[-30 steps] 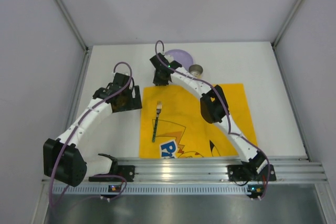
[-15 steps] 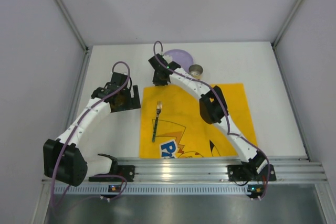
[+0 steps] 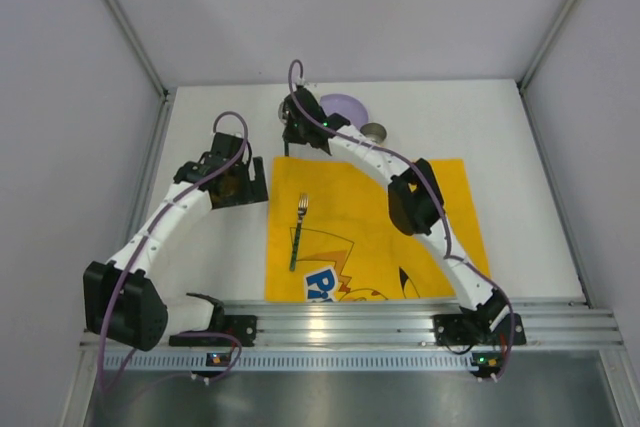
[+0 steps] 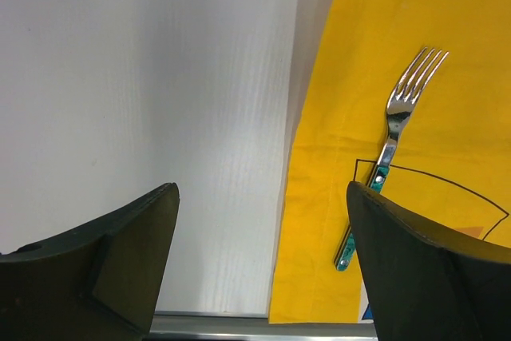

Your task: Set the dinner table for one person

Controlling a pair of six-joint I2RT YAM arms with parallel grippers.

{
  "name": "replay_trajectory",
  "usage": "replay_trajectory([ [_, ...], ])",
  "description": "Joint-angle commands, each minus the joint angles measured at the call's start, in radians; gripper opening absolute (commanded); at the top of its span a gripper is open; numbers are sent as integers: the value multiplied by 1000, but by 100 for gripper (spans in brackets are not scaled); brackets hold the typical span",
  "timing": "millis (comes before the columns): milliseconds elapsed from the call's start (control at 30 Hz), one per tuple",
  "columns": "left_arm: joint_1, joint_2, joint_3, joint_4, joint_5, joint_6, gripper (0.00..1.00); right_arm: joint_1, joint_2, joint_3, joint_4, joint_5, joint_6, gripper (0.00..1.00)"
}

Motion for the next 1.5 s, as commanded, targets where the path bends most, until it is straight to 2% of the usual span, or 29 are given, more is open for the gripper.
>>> replay_trajectory([
  [0, 6, 7, 53, -7, -30, 16, 91, -4, -199, 75, 158, 49, -93, 0],
  [100, 6, 22, 69, -9, -45, 28, 91, -24, -337, -64, 160, 106, -205, 0],
  [133, 6, 25, 73, -7, -47, 31, 91, -45, -435, -126, 163, 119, -216, 0],
  [200, 6, 36, 85, -6, -47, 31, 92, -79, -544, -353, 169, 135, -230, 0],
  [233, 6, 40, 88, -4, -42, 31, 92, -117, -660, -432, 171, 141, -236, 0],
  [267, 6, 42, 90, 5, -36, 31, 92, -136, -720, -597, 172, 162, -236, 0],
  [333, 6, 46, 87, 16, -31, 28, 92, -195, -893, -756, 172, 170, -224, 0],
  [367, 6, 48, 82, 25, -25, 28, 92, -215, -947, -897, 149, 178, -216, 0],
  [433, 6, 57, 79, 36, -21, 25, 92, -258, -1091, -1014, 106, 193, -184, 0],
  [467, 6, 63, 73, 42, -17, 25, 92, -271, -1129, -1107, 77, 202, -169, 0],
  [600, 6, 86, 70, 71, -4, 24, 92, -320, -1259, -1298, -35, 181, -107, 0],
  [667, 6, 100, 78, 74, 1, 22, 91, -363, -1278, -1385, -38, 103, -94, 0],
  [767, 4, 106, 87, 77, 9, 25, 91, -429, -1230, -1464, -47, -16, -103, 0],
  [867, 6, 106, 95, 76, 7, 31, 91, -476, -1172, -1524, -46, -66, -103, 0],
  [1167, 6, 42, 53, 62, -16, 19, 91, -515, -1003, -1507, -113, -115, -258, 0],
  [1300, 6, 28, 35, 68, -17, 2, 91, -512, -947, -1478, -190, -60, -356, 0],
  [1467, 6, 25, 24, 83, -24, -5, 91, -515, -965, -1433, -268, 56, -411, 0],
])
